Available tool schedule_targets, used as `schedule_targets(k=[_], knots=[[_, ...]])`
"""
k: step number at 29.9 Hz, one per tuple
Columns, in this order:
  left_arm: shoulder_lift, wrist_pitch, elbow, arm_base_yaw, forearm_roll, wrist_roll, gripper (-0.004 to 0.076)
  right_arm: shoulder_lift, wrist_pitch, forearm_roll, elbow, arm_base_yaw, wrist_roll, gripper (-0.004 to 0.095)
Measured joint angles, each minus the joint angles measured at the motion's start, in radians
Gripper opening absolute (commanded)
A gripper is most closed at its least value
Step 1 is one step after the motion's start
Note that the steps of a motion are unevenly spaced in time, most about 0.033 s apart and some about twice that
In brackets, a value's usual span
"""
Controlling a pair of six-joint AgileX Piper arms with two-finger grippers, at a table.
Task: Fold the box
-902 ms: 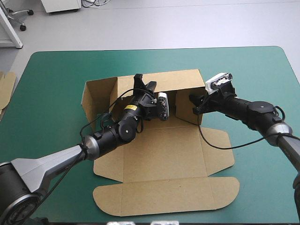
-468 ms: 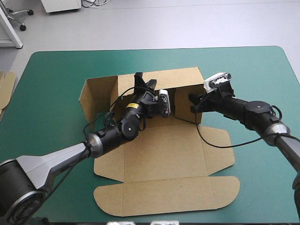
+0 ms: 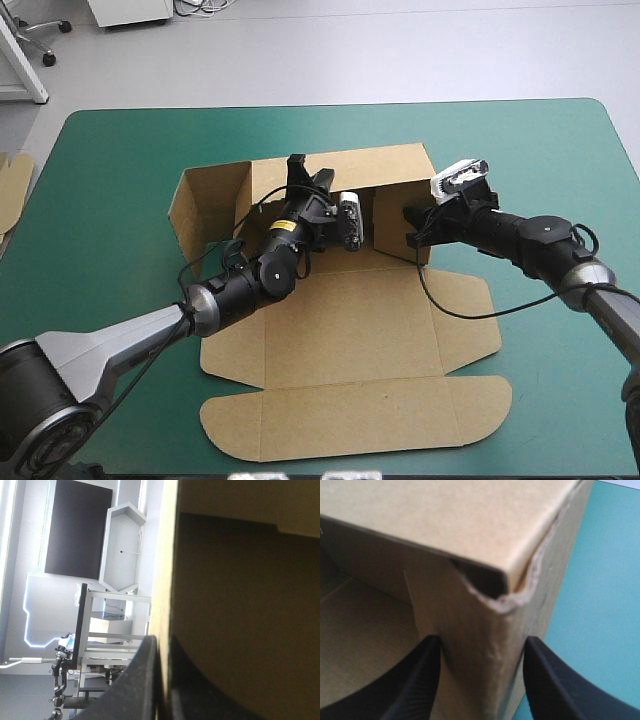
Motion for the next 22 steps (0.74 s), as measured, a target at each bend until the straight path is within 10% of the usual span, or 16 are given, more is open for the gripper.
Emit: schedule_targets(k=[22], knots=[[0.001, 0.005, 0.0, 0.0, 0.007, 0.0, -0.0008, 0.047, -0.049, 0.144, 0.005, 0.0, -0.091, -0.0033]])
